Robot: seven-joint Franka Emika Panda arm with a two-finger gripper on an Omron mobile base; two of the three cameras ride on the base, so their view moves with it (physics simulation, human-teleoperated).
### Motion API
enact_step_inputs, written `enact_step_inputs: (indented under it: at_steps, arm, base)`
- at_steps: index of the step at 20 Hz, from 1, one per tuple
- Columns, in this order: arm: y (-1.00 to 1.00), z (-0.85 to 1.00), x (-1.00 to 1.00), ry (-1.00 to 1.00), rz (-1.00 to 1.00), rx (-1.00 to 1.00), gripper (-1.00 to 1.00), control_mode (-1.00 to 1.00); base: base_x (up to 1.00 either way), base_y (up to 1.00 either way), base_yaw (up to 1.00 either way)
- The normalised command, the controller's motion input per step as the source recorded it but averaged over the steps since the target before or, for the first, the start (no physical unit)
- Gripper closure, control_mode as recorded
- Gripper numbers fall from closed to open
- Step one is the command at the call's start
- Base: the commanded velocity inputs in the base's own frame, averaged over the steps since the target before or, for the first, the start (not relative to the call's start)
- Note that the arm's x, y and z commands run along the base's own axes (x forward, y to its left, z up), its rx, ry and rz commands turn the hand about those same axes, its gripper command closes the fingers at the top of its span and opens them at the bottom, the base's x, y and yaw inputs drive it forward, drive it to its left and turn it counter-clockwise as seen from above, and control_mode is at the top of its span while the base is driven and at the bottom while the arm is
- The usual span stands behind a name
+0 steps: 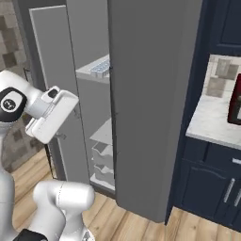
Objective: The ice cube tray has been filled with water. Take the tray and place it in the freezer to make ice. Close the freezer door after placing the tray.
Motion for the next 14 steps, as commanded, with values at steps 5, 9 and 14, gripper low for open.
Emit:
enact_step_inputs:
  at_steps: [5, 9, 14]
  arm:
    - [0.00, 0.00, 0.00, 0.00, 0.00, 0.00, -1.00, 1.00]
    - [0.00, 0.00, 0.00, 0.00, 0.00, 0.00, -1.00, 1.00]
    - [0.00, 0.00, 0.00, 0.00, 0.00, 0.00, -1.00, 1.00]
  base:
    - [0.04, 0.88, -0.33]
    - [0.13, 0.82, -0.25]
    - [-0.14, 0.20, -0.20]
